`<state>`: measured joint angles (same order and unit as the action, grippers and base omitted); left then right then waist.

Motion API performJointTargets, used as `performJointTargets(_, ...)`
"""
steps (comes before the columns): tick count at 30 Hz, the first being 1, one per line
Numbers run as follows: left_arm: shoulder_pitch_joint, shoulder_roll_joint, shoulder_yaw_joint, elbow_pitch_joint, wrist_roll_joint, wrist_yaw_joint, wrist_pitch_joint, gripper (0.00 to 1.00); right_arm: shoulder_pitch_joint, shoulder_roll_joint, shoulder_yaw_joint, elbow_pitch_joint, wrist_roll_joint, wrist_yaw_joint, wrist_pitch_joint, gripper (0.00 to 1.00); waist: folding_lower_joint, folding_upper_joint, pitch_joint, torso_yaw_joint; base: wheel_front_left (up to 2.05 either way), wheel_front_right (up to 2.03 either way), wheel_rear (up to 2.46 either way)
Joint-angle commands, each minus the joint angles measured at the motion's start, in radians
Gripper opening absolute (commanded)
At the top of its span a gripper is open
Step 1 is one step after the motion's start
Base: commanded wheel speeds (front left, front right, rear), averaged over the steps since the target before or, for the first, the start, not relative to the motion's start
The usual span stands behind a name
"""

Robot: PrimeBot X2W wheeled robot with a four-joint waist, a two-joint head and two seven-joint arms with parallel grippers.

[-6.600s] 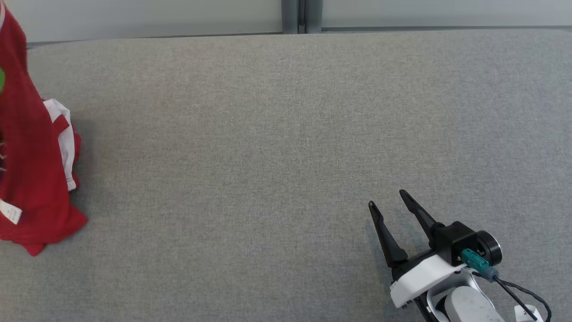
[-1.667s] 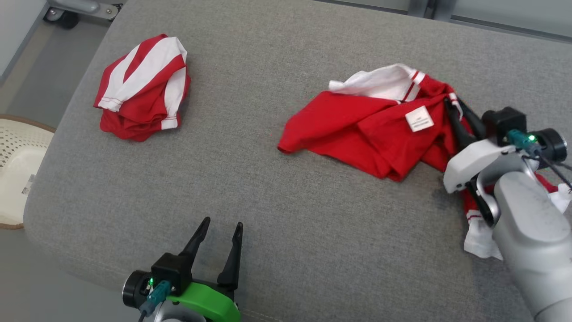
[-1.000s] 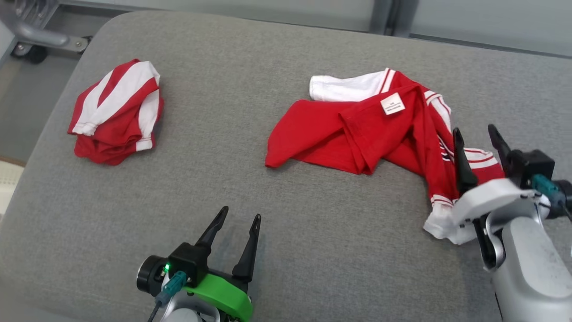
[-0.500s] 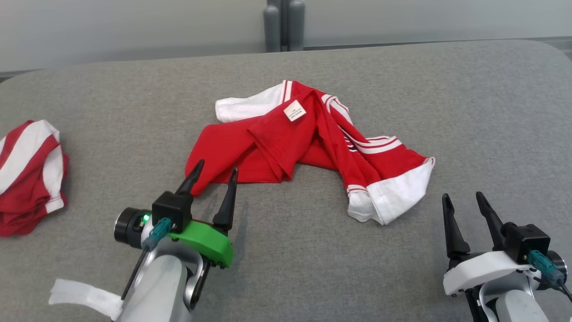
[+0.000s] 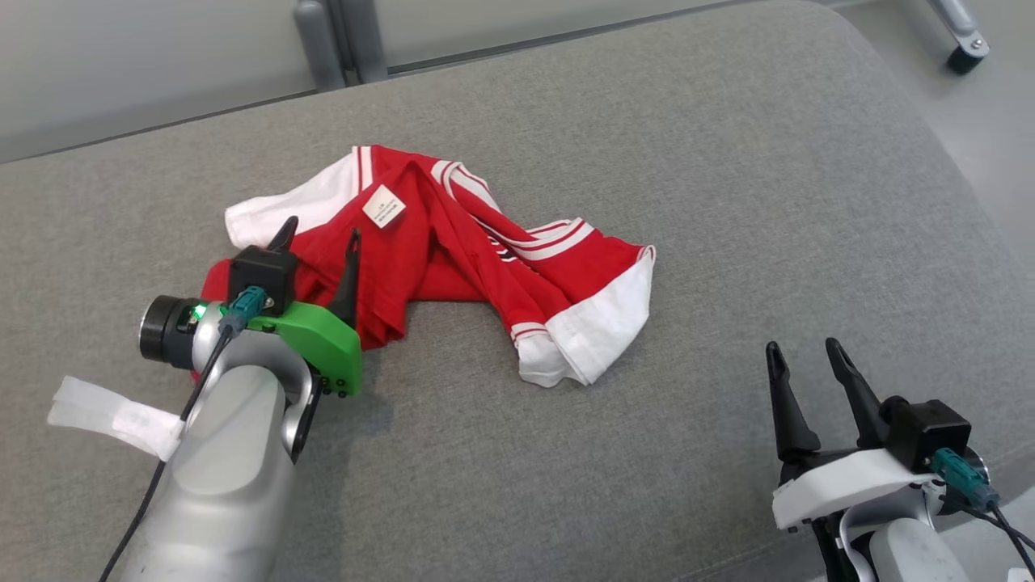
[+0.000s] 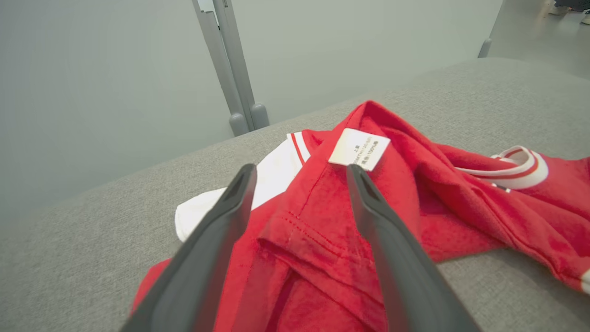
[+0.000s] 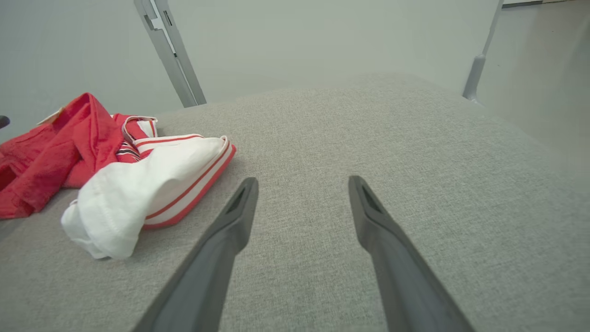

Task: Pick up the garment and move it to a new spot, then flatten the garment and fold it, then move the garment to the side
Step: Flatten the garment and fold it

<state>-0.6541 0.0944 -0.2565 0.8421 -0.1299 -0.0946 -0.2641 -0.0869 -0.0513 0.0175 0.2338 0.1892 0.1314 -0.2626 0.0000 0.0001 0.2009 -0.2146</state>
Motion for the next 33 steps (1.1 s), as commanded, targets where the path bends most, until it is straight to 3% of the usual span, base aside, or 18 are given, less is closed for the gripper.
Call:
performJointTargets(1, -0.008, 0.013, 0.003, 0.011, 0.001, 0.008, 0.000, 1.00, -0.008, 0.000, -0.002, 0.000, 0.013, -0.001, -0.003, 1.00, 0.0000, -0.0001, 0.030, -0.045, 0.00, 0.00, 0.00)
performJointTargets(5, -0.034, 0.023, 0.019, 0.081, -0.007, 0.027, -0.001, 1.00, -0.011, 0.000, 0.005, -0.013, 0.024, -0.001, -0.003, 1.00, 0.0000, -0.0001, 0.031, -0.057, 0.00, 0.00, 0.00)
performJointTargets(10, -0.019, 0.025, 0.015, 0.112, -0.008, 0.010, -0.001, 1.00, -0.015, 0.000, 0.006, -0.025, 0.032, -0.001, -0.004, 1.00, 0.0000, -0.0001, 0.029, -0.050, 0.00, 0.00, 0.00)
performJointTargets(11, -0.017, 0.025, 0.014, 0.110, -0.007, 0.010, -0.001, 0.86, -0.013, 0.000, 0.008, -0.025, 0.033, -0.001, -0.004, 1.00, 0.0000, -0.0001, 0.027, -0.047, 0.00, 0.00, 0.00)
performJointTargets(13, -0.011, 0.027, 0.009, 0.112, 0.002, 0.008, 0.000, 0.08, -0.012, 0.000, 0.010, -0.026, 0.036, -0.001, -0.004, 1.00, 0.0000, -0.0001, 0.024, -0.043, 0.00, 0.00, 0.00)
performJointTargets(14, -0.009, 0.028, 0.006, 0.116, 0.003, 0.006, -0.001, 0.00, -0.014, 0.000, 0.011, -0.025, 0.036, -0.001, -0.004, 1.00, 0.0000, -0.0001, 0.023, -0.042, 0.00, 0.00, 0.00)
performJointTargets(19, -0.015, 0.024, -0.013, 0.123, 0.008, -0.007, 0.000, 0.00, -0.020, 0.000, 0.012, -0.021, 0.038, -0.001, -0.004, 1.00, 0.0000, -0.0001, 0.014, -0.035, 0.00, 0.00, 0.00)
performJointTargets(24, 0.030, 0.016, -0.011, 0.040, -0.001, -0.015, 0.000, 0.00, 0.005, 0.000, -0.008, -0.014, 0.037, -0.001, -0.004, 1.00, 0.0000, -0.0001, -0.019, -0.005, 0.00, 0.00, 0.00)
performJointTargets(33, 0.219, 0.013, 0.021, -0.189, -0.006, -0.012, 0.000, 0.00, 0.055, 0.000, -0.031, 0.004, 0.063, -0.001, -0.004, 1.00, 0.0000, -0.0001, -0.136, 0.179, 0.00, 0.00, 0.00)
